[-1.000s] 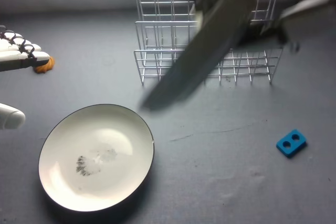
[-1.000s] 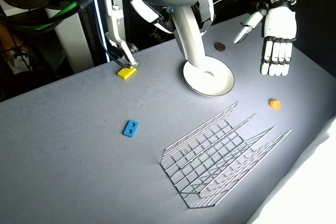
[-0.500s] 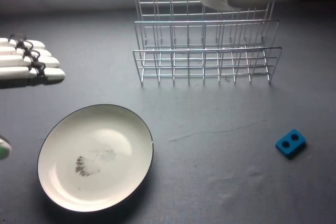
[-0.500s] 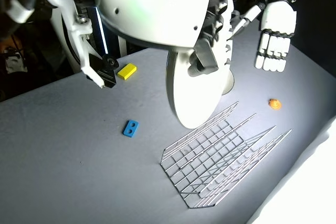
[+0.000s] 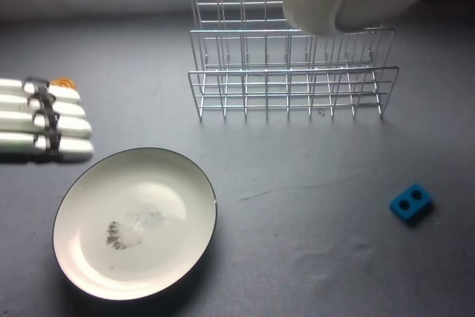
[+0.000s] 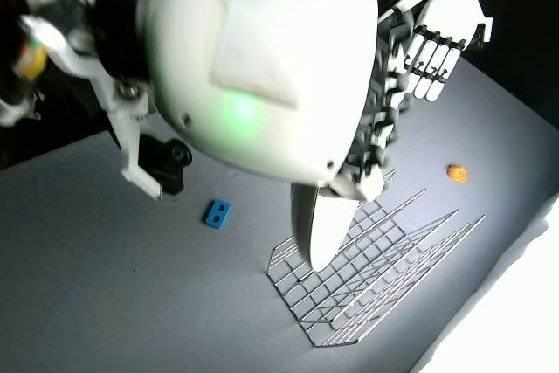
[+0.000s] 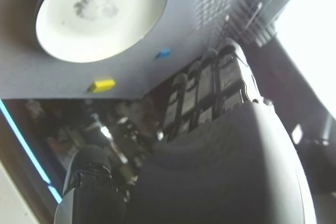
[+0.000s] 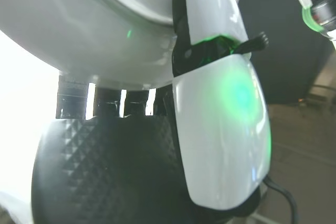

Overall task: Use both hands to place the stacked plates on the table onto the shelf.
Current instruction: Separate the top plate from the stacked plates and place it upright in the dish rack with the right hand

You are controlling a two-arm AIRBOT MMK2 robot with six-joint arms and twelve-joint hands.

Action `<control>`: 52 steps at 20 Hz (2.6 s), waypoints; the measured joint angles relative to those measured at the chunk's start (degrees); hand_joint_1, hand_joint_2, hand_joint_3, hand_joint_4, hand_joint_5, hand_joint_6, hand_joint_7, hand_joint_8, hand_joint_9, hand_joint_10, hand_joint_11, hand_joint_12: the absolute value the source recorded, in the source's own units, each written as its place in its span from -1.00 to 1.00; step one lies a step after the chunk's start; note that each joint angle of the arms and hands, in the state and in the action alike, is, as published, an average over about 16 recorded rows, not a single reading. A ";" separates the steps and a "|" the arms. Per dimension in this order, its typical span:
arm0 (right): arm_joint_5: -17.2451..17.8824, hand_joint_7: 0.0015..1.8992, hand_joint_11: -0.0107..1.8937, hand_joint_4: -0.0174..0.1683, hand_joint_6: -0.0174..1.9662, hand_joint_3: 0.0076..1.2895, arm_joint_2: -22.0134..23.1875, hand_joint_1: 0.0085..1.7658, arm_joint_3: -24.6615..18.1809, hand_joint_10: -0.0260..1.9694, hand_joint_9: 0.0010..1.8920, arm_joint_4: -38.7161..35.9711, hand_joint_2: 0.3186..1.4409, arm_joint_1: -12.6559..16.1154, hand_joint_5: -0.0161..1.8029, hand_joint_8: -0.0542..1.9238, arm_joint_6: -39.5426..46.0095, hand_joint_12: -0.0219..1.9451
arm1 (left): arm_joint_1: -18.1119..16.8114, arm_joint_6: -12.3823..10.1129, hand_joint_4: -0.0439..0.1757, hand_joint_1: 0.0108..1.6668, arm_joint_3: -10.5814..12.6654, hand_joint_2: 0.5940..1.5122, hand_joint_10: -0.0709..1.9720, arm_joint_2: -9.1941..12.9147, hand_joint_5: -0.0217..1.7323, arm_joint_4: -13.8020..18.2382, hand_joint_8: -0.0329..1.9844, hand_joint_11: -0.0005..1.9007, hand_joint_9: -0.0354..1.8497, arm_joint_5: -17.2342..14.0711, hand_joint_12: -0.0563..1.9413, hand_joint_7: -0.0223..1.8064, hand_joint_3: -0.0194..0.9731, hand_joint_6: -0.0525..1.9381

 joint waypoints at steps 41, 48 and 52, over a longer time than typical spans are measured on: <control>-8.22 0.12 -0.05 -0.85 -0.13 -0.99 -19.07 0.54 18.36 -0.10 0.14 -1.30 0.16 -10.47 0.08 -0.14 12.38 0.13 | 3.61 0.69 -0.56 -0.99 7.55 0.09 -0.93 -5.23 -0.95 8.22 -0.98 -0.99 -0.94 -8.58 -0.94 -0.96 -0.93 -0.93; -8.15 0.13 -0.06 -0.88 -0.12 -0.99 -20.81 0.53 19.94 -0.02 0.12 -1.27 0.18 -12.19 0.07 -0.18 11.67 0.17 | 2.38 0.53 -0.56 -0.99 7.95 0.08 -0.93 -5.71 -0.95 7.50 -0.98 -0.99 -0.94 -11.77 -0.94 -0.96 -0.93 -0.93; -7.94 0.12 -0.06 -0.89 -0.10 -0.99 -21.57 0.53 20.66 0.00 0.11 -1.07 0.19 -13.12 0.06 -0.18 11.20 0.19 | 0.48 0.73 -0.56 -0.99 8.41 0.07 -0.93 -6.02 -0.95 8.01 -0.98 -0.99 -0.94 -13.46 -0.94 -0.96 -0.93 -0.93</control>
